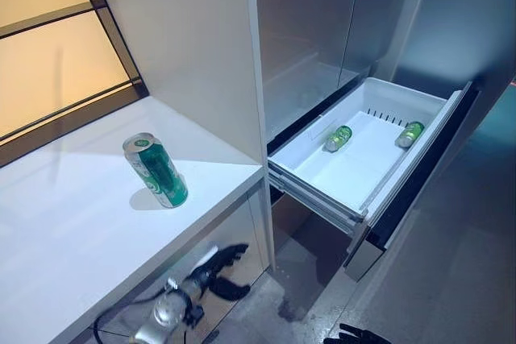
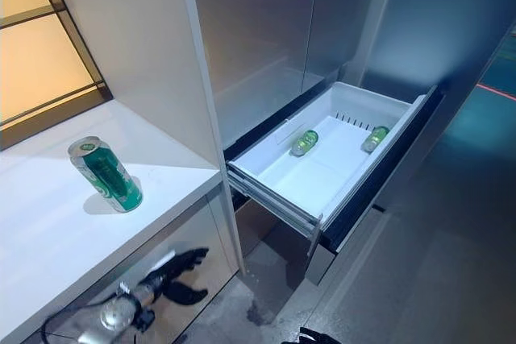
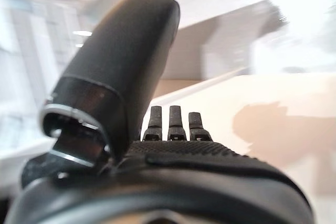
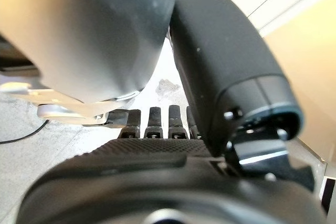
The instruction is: Put drinks into fridge and close the fridge
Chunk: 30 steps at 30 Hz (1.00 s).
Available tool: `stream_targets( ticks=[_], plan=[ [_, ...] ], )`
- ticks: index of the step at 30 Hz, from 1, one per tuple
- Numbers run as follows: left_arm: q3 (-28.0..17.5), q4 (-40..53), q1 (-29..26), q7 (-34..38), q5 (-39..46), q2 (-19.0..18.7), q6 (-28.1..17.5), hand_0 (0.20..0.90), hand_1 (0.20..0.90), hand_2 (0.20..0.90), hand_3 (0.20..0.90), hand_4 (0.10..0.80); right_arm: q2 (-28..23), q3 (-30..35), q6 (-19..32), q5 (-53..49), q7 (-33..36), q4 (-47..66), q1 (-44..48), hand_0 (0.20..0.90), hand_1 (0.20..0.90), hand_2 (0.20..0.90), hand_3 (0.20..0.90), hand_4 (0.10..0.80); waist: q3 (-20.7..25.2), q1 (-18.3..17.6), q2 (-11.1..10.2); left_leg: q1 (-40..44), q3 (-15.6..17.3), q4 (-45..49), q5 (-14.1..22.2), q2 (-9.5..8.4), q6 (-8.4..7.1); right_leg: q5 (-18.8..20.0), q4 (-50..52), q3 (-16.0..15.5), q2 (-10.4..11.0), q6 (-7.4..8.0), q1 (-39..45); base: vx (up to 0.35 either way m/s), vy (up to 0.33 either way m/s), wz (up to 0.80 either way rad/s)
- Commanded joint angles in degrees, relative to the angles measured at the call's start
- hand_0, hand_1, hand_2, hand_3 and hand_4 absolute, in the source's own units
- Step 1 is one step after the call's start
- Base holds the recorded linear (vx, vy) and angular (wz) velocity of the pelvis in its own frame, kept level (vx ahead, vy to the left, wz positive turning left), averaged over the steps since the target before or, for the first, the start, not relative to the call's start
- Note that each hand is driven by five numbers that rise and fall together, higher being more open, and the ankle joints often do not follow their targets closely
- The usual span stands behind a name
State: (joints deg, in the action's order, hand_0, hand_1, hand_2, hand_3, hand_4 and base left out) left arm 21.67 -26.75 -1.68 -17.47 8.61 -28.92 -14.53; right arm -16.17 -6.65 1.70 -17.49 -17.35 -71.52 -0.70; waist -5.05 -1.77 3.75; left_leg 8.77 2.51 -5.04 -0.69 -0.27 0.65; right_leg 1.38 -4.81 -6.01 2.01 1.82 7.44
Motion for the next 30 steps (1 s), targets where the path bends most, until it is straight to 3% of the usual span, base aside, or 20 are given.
stream_targets(
  ticks=[1,3,10,16,19,22,25,30],
  plan=[
    [-5.20,13.01,-8.35,-9.65,16.24,-0.81,4.95,0.900,0.900,0.900,0.900,0.800,-0.96,0.24,1.32,0.51,-1.01,-2.62,2.75,0.900,0.900,0.900,0.900,0.800,0.40,1.36,-0.51,-1.26,0.61,2.55,5.22,-2.99,1.51,-6.02,6.75,0.20,-1.59,2.00,-2.72,0.000,0.000,0.00],
    [-8.32,21.26,-7.92,-13.48,24.05,-0.18,9.96,0.900,0.900,0.900,0.900,0.800,-0.56,0.78,1.92,0.55,-0.86,-2.95,2.30,0.900,0.900,0.900,0.900,0.800,0.52,1.87,-0.55,-1.09,0.19,2.32,5.31,-3.07,1.72,-6.02,6.60,0.23,-1.68,1.87,-2.49,0.000,0.000,0.00],
    [-12.72,38.69,-8.32,-24.61,47.85,2.67,15.71,0.900,0.900,0.900,0.900,0.800,0.86,0.22,3.30,0.73,-0.02,-3.10,0.89,0.900,0.900,0.900,0.900,0.800,1.10,2.48,-0.74,-0.23,-0.97,1.46,5.59,-3.11,2.02,-6.27,6.45,0.27,-1.94,1.66,-1.70,0.000,0.000,0.00],
    [-14.55,43.52,-9.25,-27.06,66.27,7.01,18.15,0.900,0.900,0.900,0.900,0.800,2.12,-1.88,3.31,0.59,0.88,-2.58,0.40,0.900,0.900,0.900,0.900,0.800,1.68,1.97,-0.91,0.61,-1.34,1.13,6.04,-3.05,2.10,-6.64,6.33,0.74,-2.05,1.44,-1.08,0.010,-0.007,0.00],
    [-15.49,44.49,-9.00,-29.37,70.96,8.71,15.64,0.900,0.900,0.900,0.900,0.800,2.71,-2.52,3.26,0.46,1.32,-2.68,0.36,0.900,0.900,0.900,0.900,0.800,1.79,1.93,-1.05,0.89,-1.53,1.20,6.25,-3.02,2.04,-6.89,6.35,0.82,-2.08,1.20,-0.77,0.000,0.000,0.00],
    [-16.75,46.56,-8.91,-30.79,69.59,7.86,8.28,0.900,0.900,0.900,0.900,0.800,3.10,-2.98,3.60,0.23,1.64,-3.01,0.24,0.900,0.900,0.900,0.900,0.800,1.62,2.16,-1.16,1.10,-1.69,1.31,6.34,-2.90,1.94,-7.21,6.62,0.62,-2.08,0.99,-0.52,0.000,0.000,0.00],
    [-18.17,48.57,-9.21,-31.54,68.57,6.35,4.21,0.900,0.900,0.900,0.900,0.800,3.29,-3.47,4.16,-0.04,1.77,-3.36,0.00,0.900,0.900,0.900,0.900,0.800,1.67,2.45,-1.31,1.24,-1.91,1.21,6.38,-2.89,1.95,-7.39,6.56,0.45,-2.15,0.82,-0.30,0.000,0.000,0.00],
    [-21.12,52.08,-10.68,-25.75,63.10,3.56,-3.88,0.900,0.900,0.900,0.900,0.800,3.82,-4.56,4.95,-0.13,2.12,-3.81,-0.28,0.900,0.900,0.900,0.900,0.800,2.16,2.89,-1.54,1.45,-2.32,0.84,6.41,-2.83,1.83,-7.73,6.24,0.35,-2.41,0.65,0.14,0.000,0.000,0.00]
  ],
)
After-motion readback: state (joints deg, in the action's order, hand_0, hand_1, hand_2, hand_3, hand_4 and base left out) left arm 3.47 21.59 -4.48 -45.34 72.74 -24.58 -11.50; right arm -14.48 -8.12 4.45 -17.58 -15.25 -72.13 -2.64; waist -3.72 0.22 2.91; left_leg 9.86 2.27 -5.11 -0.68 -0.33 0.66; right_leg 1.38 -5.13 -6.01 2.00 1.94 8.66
